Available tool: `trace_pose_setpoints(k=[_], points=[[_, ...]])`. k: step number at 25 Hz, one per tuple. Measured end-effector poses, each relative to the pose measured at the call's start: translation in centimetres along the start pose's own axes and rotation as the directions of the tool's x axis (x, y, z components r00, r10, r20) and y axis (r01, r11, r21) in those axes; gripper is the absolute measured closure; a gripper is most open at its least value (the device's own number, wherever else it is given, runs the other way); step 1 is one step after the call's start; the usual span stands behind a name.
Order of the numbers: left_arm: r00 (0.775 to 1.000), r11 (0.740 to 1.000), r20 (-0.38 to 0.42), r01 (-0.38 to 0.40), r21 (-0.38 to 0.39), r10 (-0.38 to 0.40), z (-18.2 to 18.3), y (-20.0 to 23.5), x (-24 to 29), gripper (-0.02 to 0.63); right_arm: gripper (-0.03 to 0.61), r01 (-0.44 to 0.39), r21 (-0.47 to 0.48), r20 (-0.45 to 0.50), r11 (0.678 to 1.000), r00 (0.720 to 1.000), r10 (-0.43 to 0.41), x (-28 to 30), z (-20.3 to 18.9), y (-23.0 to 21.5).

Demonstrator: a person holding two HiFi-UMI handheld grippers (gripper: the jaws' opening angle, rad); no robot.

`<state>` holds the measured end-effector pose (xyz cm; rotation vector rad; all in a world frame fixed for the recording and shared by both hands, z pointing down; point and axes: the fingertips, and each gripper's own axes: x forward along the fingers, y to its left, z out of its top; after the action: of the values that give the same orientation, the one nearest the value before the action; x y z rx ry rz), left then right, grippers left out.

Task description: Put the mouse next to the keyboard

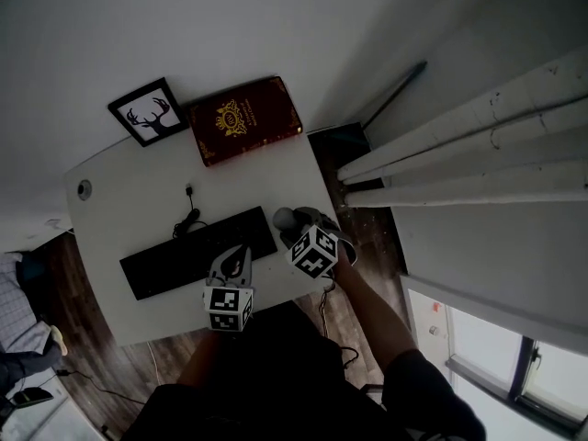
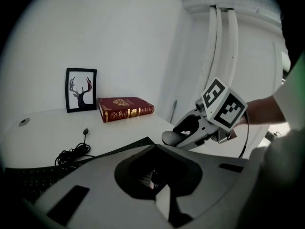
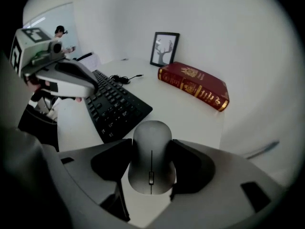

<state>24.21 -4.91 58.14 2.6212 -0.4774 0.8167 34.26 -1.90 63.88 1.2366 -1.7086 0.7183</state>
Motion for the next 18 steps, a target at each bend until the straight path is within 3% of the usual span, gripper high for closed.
trace_pose_setpoints(k=[4, 9, 18], points=[[1.0, 1.0, 0.002, 0.001, -0.005, -0.001, -0.2, -0.3, -0.1, 0.614, 0.299, -0.074, -0.234, -0.035, 0.969, 0.997, 0.068, 0.3, -0.7, 0.8], [1.0, 1.0, 0.005, -0.009, -0.015, 0.009, -0.4, -0.2, 0.0, 0.614, 0.299, -0.176, -0.475, -0.092, 0.862, 0.984, 0.15, 0.7, -1.2, 1.9], [1.0, 1.0, 0.011, -0.012, -0.017, 0.013, -0.3, -0.4, 0.5, 0.614, 0.299, -0.266, -0.632, -0.163, 0.727, 0.964, 0.211, 1.2, -0.9, 2.5]])
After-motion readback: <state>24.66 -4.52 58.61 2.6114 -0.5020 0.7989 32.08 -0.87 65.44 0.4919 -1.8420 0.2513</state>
